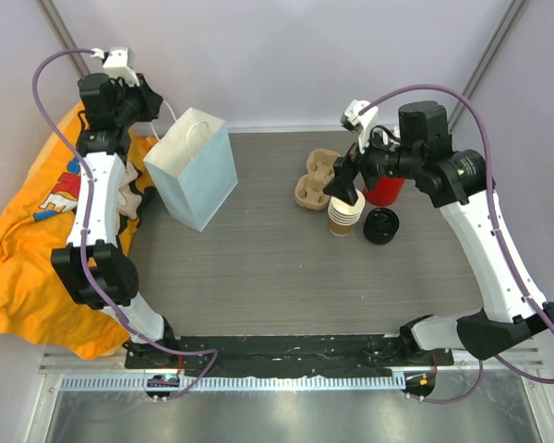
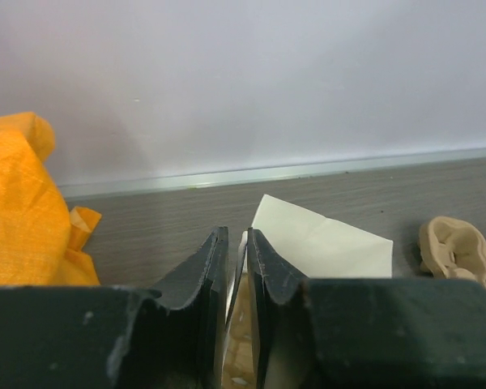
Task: Pack the takeout coffee
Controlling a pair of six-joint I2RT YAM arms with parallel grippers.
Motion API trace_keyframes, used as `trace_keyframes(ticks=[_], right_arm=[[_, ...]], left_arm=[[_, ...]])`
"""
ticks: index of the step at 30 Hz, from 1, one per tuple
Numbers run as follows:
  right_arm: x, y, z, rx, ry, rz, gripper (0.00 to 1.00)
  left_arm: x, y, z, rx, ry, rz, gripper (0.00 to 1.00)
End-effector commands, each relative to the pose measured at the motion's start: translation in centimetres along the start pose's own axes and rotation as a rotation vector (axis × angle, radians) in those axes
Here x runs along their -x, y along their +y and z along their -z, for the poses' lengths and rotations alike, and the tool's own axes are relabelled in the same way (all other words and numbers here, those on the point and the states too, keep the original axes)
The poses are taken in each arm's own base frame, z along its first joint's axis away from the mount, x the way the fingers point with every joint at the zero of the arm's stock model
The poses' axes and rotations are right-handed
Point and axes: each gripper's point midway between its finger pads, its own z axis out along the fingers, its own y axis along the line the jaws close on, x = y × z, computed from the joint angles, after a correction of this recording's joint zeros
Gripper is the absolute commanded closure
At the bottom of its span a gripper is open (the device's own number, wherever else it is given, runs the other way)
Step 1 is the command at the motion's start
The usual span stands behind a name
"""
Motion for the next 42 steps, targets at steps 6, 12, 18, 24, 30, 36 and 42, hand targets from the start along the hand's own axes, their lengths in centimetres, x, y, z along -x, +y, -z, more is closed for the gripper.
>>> trace_keyframes(ticks=[6, 12, 18, 24, 30, 36, 42], right_arm=[[1.9, -0.3, 0.2, -0.003, -0.062, 0.019, 0.0], [2.0, -0.3, 0.2, -0.002, -0.064, 0.015, 0.0], [1.9, -0.3, 0.3, -0.003, -0.064, 0.014, 0.01], [1.8, -0.2, 0.5, -0.005, -0.064, 0.016, 0.0], [1.6, -0.3, 0.4, -0.005, -0.061, 0.011, 0.0], [1.6, -0.3, 0.2, 0.002, -0.061, 0.008, 0.0], [1.6, -0.3, 0.2, 0.002, -0.06, 0.005, 0.0]], left_arm=[[4.0, 3.0, 0.7, 0.141, -0.127, -0.057, 0.82], [4.0, 3.3, 1.1, 0.154, -0.129, -0.064, 0.81], [3.7, 1.1, 1.4, 0.025, -0.128, -0.031, 0.44], [4.3, 1.2, 2.5, -0.059, -0.15, 0.067, 0.36], [4.3, 1.8, 3.5, -0.134, -0.172, 0.128, 0.35], [2.8, 0.9, 2.9, -0.25, -0.129, 0.136, 0.4], [2.9, -0.6, 3.4, -0.338, -0.138, 0.151, 0.41]])
